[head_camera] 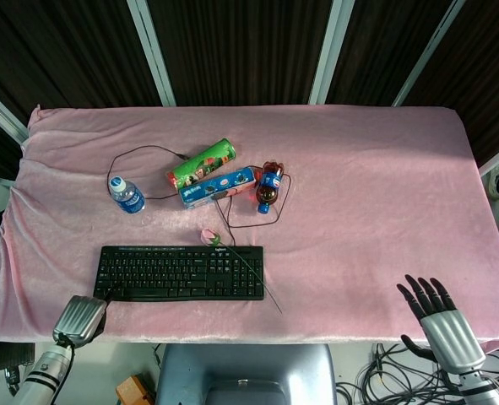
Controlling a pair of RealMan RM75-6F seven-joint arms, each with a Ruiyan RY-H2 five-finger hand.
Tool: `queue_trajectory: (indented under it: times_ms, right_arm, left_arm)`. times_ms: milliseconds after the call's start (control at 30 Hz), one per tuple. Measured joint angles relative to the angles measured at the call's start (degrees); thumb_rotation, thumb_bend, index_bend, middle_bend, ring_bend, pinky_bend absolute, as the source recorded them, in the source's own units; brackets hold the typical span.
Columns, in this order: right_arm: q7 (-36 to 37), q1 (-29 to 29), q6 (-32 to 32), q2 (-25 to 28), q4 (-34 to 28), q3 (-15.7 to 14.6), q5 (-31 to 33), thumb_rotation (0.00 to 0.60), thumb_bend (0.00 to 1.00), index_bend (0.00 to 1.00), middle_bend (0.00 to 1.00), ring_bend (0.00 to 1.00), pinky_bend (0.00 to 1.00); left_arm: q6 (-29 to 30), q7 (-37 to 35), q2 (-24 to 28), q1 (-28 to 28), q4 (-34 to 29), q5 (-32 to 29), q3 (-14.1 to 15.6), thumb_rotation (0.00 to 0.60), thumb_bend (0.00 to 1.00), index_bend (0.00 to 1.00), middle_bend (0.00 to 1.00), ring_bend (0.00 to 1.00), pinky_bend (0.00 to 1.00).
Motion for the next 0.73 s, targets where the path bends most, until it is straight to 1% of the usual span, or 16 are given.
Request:
queue_trajectory:
  times_ms: [67, 100, 133, 167, 200, 233, 267, 300, 333, 400, 433, 533, 633, 733]
  right_arm:
    - [0.2, -0.1, 0.2, 0.1, 0.0, 0.0, -0.1, 0.600, 0.36, 0.00, 0.00, 0.00, 0.06]
    - [0.5, -0.1, 0.4, 0.2, 0.0, 0.0, -0.1, 0.600, 0.36, 0.00, 0.00, 0.00, 0.06]
    - [0.6, -0.2, 0.6, 0.3, 0.0, 0.0, -0.1, 0.600, 0.36, 0.00, 0.00, 0.00, 0.06]
    - [0.8, -0.2, 0.8, 0.3, 0.0, 0.0, -0.1, 0.600, 0.36, 0.00, 0.00, 0.00, 0.06]
    - [0.9, -0.3, 1.0, 0.4, 0.1, 0.1, -0.1, 0.600, 0.36, 0.00, 0.00, 0.00, 0.06]
    - [0.9, -0.4, 1.1, 0.3, 0.1, 0.1, -0.1, 0.600, 0.36, 0.00, 0.00, 0.00, 0.06]
    - [0.9, -0.4, 1.1, 0.3, 0.2, 0.1, -0.1, 0.600, 0.36, 0.00, 0.00, 0.00, 0.06]
    - [0.7, -0.5, 1.1, 0.2, 0.2, 0.1, -0.1, 0.600, 0.36, 0.00, 0.00, 0.00, 0.06]
    - [0.5, -0.5, 1.0, 0.1, 0.2, 0.1, -0.2, 0.600, 0.36, 0.00, 0.00, 0.00, 0.06]
    - [0.0, -0.5, 1.0, -0.1, 0.3, 0.0, -0.4, 0.600, 0.36, 0.00, 0.00, 0.00, 0.06]
    - [-0.2, -0.5, 1.0, -0.1, 0.2, -0.1, -0.6, 0.600, 0.36, 0.00, 0.00, 0.00, 0.06]
    - [-0.5, -0.5, 0.9, -0.3, 0.3, -0.3, -1.2, 0.600, 0.36, 0.00, 0.00, 0.00, 0.06]
    - [-0.5, -0.4, 0.6, -0.3, 0.4, -0.5, -1.4, 0.600, 0.36, 0.00, 0.00, 0.00, 0.06]
    - [-0.2, -0.4, 0.9, -0.2, 0.4, -0.4, -1.3, 0.600, 0.36, 0.00, 0.00, 0.00, 0.06]
  left_arm:
    - [2.8, -1.4, 1.1, 1.1, -0.7, 3.2, 0.5, 0.600, 0.88, 0.00, 0.94, 0.98, 1.00]
    - [4.2, -2.3, 1.7, 1.6, -0.9, 5.0, 0.9, 0.600, 0.85, 0.00, 0.82, 0.92, 0.97]
    - [6.5, -3.8, 2.4, 2.6, -1.0, 7.6, 1.4, 0.600, 0.79, 0.00, 0.62, 0.78, 0.88]
    - [8.5, -5.3, 2.9, 3.3, -0.9, 9.9, 1.9, 0.600, 0.74, 0.00, 0.47, 0.63, 0.78]
    - [10.7, -7.0, 3.4, 4.2, -0.6, 12.4, 2.4, 0.600, 0.66, 0.00, 0.24, 0.38, 0.55]
    - [14.2, -9.7, 3.8, 5.4, 0.3, 15.9, 3.1, 0.600, 0.59, 0.00, 0.09, 0.17, 0.31]
    - [17.1, -11.9, 3.9, 6.4, 1.3, 18.5, 3.6, 0.600, 0.56, 0.00, 0.03, 0.07, 0.19]
    - [20.3, -14.3, 3.9, 7.4, 2.7, 20.8, 3.9, 0.600, 0.51, 0.00, 0.00, 0.00, 0.07]
    - [24.9, -17.7, 3.6, 8.9, 5.1, 23.7, 4.4, 0.600, 0.48, 0.00, 0.00, 0.00, 0.02]
    - [32.1, -23.3, 2.8, 11.2, 9.9, 27.3, 5.0, 0.600, 0.44, 0.00, 0.00, 0.00, 0.00]
    - [36.6, -27.0, 2.1, 12.7, 13.8, 29.5, 5.3, 0.600, 0.43, 0.00, 0.00, 0.00, 0.00]
    - [44.8, -33.8, 0.2, 16.3, 23.4, 34.1, 6.0, 0.600, 0.42, 0.00, 0.00, 0.00, 0.00]
    - [47.3, -36.3, -0.8, 18.3, 29.1, 36.1, 6.2, 0.600, 0.42, 0.00, 0.00, 0.00, 0.00]
    - [46.4, -37.0, -1.2, 19.3, 29.5, 36.8, 6.3, 0.600, 0.42, 0.00, 0.00, 0.00, 0.00]
